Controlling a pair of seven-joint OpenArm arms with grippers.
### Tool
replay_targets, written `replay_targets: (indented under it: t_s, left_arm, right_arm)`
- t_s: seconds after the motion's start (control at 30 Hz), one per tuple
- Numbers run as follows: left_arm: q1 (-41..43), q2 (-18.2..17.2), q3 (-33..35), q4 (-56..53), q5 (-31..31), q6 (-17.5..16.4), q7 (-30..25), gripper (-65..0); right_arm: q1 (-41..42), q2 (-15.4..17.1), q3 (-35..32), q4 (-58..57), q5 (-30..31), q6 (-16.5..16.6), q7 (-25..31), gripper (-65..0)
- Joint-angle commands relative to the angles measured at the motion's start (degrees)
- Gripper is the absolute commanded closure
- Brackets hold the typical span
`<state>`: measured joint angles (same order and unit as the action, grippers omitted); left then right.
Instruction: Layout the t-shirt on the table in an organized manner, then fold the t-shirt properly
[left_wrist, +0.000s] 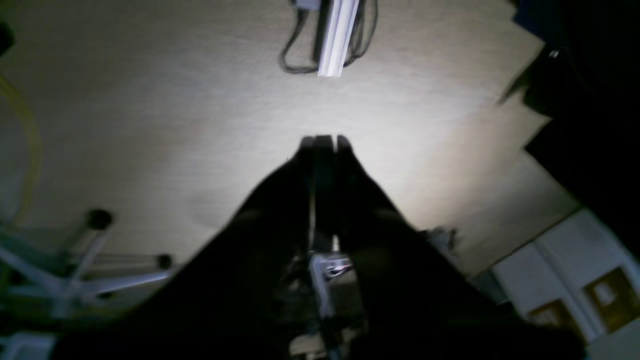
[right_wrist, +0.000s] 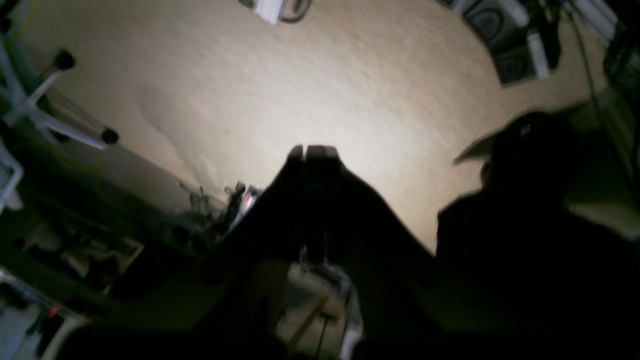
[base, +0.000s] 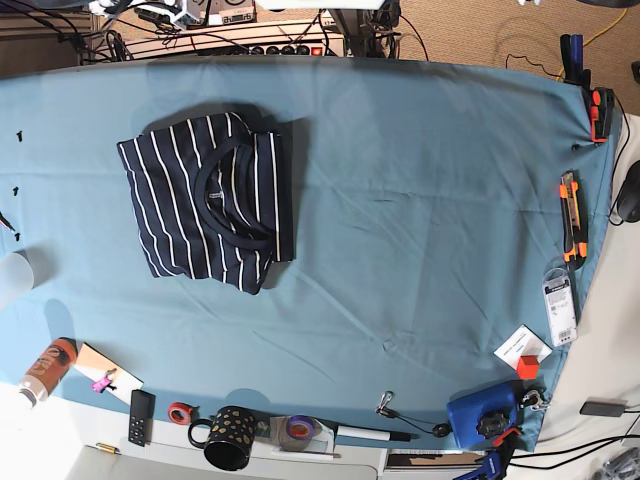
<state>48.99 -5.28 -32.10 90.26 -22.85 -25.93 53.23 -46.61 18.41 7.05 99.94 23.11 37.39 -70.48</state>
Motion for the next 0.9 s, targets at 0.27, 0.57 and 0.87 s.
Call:
replay_targets:
  t_s: [0.27, 0.57, 0.87]
  left_arm:
    - [-13.5, -0.3, -0.3, -26.7, 11.1, -0.9, -22.8, 0.0]
    - [-23.6, -0.3, -0.3, -52.4, 24.7, 6.5, -42.9, 0.0]
    - [-26.7, -0.3, -0.3, -57.5, 27.5, 11.1, -47.7, 0.0]
  right_arm:
    - [15.7, 0.6, -4.1, -26.9, -5.0, 0.1, 13.5, 0.0]
    - [31.8, 0.3, -4.1, -53.0, -12.4, 0.0, 30.3, 0.0]
    - [37.9, 0.5, -4.1, -60.3, -26.6, -11.8, 40.1, 0.0]
